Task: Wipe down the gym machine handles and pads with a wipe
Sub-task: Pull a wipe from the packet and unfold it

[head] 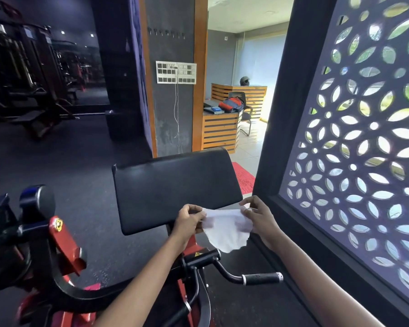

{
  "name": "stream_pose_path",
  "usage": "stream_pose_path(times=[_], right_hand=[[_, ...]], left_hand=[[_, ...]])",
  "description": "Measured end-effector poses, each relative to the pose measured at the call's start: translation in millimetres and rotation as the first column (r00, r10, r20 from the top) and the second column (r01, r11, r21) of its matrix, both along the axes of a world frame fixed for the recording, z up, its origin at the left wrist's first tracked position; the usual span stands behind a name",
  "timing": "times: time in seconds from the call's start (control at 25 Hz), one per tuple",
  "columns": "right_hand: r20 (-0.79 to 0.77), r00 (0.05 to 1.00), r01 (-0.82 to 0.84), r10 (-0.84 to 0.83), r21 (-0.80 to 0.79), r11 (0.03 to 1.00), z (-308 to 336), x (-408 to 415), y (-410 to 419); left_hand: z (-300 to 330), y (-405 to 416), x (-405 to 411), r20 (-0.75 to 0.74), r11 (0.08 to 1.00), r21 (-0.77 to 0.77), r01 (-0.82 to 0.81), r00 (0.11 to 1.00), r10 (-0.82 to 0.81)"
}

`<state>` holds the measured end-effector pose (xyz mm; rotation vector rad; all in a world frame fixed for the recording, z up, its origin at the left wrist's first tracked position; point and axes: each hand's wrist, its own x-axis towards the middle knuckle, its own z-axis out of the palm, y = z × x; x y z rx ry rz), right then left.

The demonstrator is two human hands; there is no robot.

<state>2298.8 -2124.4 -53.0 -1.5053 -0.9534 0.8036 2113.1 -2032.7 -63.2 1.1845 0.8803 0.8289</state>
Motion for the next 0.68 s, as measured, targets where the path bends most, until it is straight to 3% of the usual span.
stream_pose_path(times=[0.16,0.28,0.4,0.48,0.68], right_hand=[[-0.323,0.943,-0.111,0.087,-0.059,0.992,15,1,3],[-0.361,0.91,-0.25,0.205,-0.082,0.965,17,10,1],[-0.256,0.928,-0.311,0.269,-0.14,0.94,13,19,0],[-0.145,0.952,-0.293,0.269,-0.186,0.938,11,26,1],[0.087,0.941,-0.29,0.326,-0.287,0.913,11,33,1]], left_hand=[[5,2,3,-0.015,0.997,-0.054,0.053,0.998,-0.054],[11,6,1,-0.018,0.985,-0.085,0.152,0.988,-0.154],[12,11,-2,-0.066,0.96,-0.024,0.278,0.958,-0.279],[12,14,-3,-0.182,0.932,0.059,0.358,0.922,-0.342],[11,22,0,-0.375,0.871,0.222,0.439,0.863,-0.34]])
